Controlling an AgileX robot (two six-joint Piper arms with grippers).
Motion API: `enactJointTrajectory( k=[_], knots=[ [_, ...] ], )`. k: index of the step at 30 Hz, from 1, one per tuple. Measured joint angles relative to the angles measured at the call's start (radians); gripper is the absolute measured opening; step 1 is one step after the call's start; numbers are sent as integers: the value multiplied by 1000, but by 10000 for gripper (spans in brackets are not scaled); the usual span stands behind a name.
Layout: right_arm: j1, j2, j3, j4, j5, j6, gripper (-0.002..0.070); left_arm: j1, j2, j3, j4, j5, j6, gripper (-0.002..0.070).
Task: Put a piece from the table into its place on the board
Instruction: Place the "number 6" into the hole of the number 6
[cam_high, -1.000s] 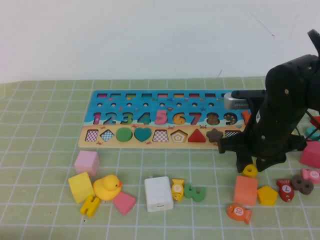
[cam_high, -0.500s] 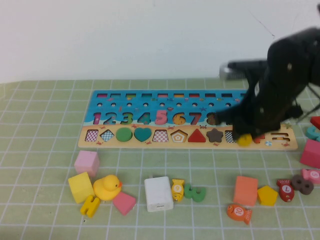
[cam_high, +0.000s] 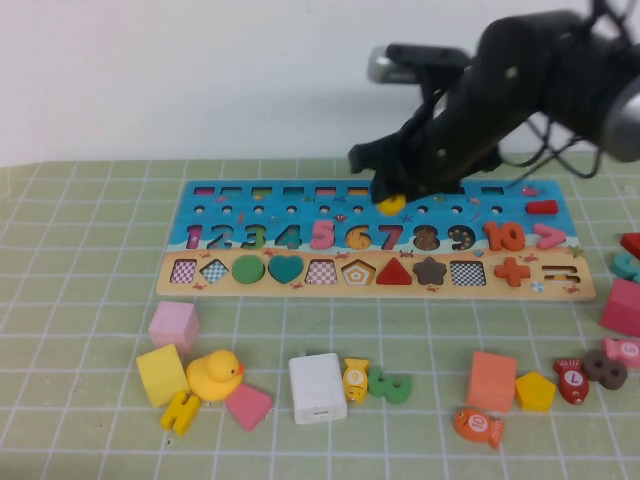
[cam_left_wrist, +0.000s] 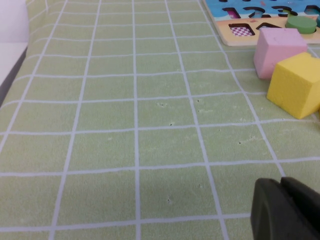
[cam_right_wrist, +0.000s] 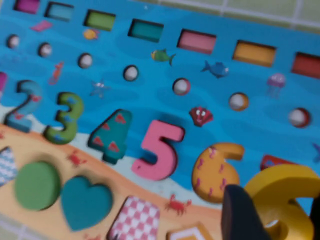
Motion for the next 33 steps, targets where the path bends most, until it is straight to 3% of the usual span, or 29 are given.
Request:
enactJointTrajectory(
  k=[8,33],
  knots=[
    [9,170,-161,25,107,-54,270,0,0,0,0,0,0,-2],
    [48,213,-183,-13,49,-66,270,0,0,0,0,0,0,-2]
  ],
)
